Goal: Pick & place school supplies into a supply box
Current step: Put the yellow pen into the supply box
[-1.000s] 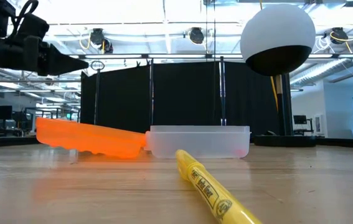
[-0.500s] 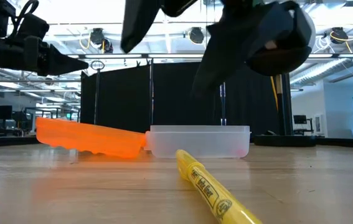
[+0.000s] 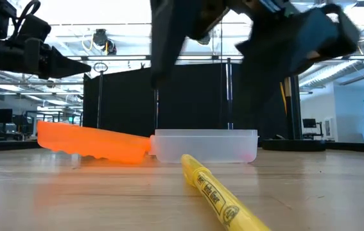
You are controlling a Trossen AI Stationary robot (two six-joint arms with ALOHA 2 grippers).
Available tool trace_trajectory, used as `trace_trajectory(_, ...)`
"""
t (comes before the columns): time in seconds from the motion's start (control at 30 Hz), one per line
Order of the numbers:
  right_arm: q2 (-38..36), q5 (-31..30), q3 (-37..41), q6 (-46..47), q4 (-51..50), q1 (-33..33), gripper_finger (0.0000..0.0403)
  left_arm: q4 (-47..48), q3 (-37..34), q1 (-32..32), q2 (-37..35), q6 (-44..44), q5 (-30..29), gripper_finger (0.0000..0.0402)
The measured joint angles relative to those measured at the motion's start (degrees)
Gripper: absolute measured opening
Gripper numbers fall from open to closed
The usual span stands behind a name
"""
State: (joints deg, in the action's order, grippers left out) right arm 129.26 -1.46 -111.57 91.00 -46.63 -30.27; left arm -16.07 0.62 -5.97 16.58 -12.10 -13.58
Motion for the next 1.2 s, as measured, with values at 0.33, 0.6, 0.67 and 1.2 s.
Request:
trace_trajectory(0.33, -0.09, 0.26, 9.51, 3.01, 9.63, 0.02, 0.023, 1.02, 0.0, 0.01, 0.0, -0.17, 0.0, 0.0049)
trace_trajectory(0.6, -0.45, 3.58, 16.31, 2.26, 11.63, 1.02, 0.0225, 1.86, 0.0, -0.01, 0.02, -0.03, 0.0, 0.0049)
trace_trajectory(0.67, -0.38, 4.66, 17.37, 1.85, 9.7, 1.17, 0.0216, 2.23, 0.0, -0.01, 0.0, 0.55, 0.0, 0.0049)
trace_trajectory(1.2, -0.49, 8.05, 19.7, -9.49, -2.76, 1.41, 0.0113, 2.62, 0.0, -0.01, 0.02, 0.85, 0.0, 0.0049)
